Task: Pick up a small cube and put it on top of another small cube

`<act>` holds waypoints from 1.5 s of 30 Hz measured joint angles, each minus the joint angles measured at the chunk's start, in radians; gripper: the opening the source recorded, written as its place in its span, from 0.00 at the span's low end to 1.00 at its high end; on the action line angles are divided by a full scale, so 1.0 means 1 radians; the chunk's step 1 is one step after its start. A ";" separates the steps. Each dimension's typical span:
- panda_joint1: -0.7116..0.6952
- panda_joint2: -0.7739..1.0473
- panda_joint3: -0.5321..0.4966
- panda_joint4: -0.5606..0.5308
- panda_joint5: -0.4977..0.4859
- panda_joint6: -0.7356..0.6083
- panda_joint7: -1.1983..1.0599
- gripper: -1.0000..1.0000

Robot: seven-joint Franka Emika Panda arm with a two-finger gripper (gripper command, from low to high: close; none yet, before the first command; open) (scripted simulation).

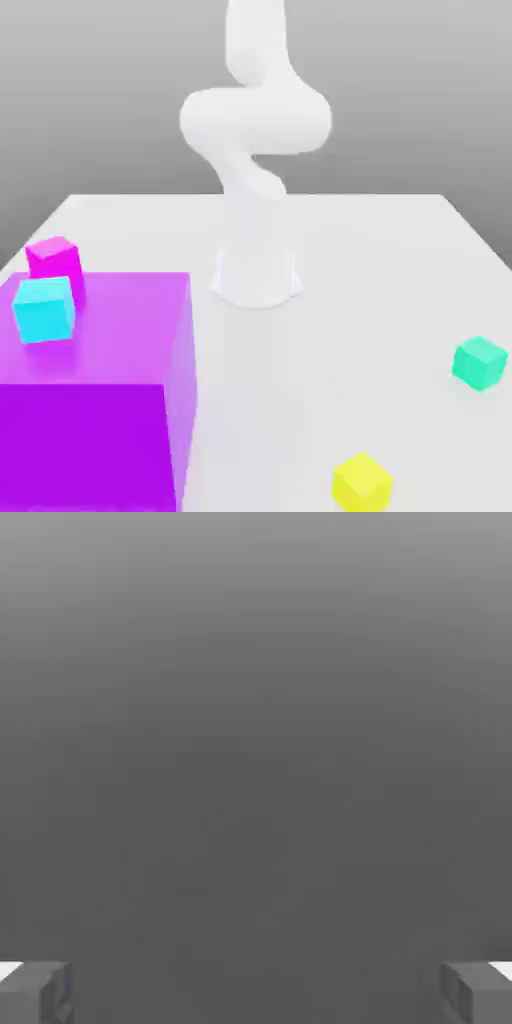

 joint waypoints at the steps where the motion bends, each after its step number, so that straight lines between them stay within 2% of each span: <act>1: -0.002 0.039 0.034 -0.012 -0.014 0.017 0.024 0.50; 11: 0.011 0.405 0.325 -0.124 -0.177 0.171 0.264 0.50; 18: 0.099 0.661 0.464 -0.201 -0.292 0.278 0.431 0.50; 21: 0.170 0.761 0.491 -0.236 -0.312 0.328 0.482 0.50; 25: 0.230 0.875 0.542 -0.283 -0.285 0.403 0.510 0.50; 28: 0.285 0.949 0.495 -0.276 -0.351 0.452 0.570 0.50; 34: 0.432 1.095 0.310 -0.235 -0.552 0.545 0.723 0.50; 35: 0.446 1.107 0.292 -0.231 -0.569 0.553 0.735 0.00; 41: 0.453 1.114 0.283 -0.229 -0.578 0.559 0.743 0.00; 45: 0.378 1.045 0.379 -0.250 -0.481 0.515 0.670 0.00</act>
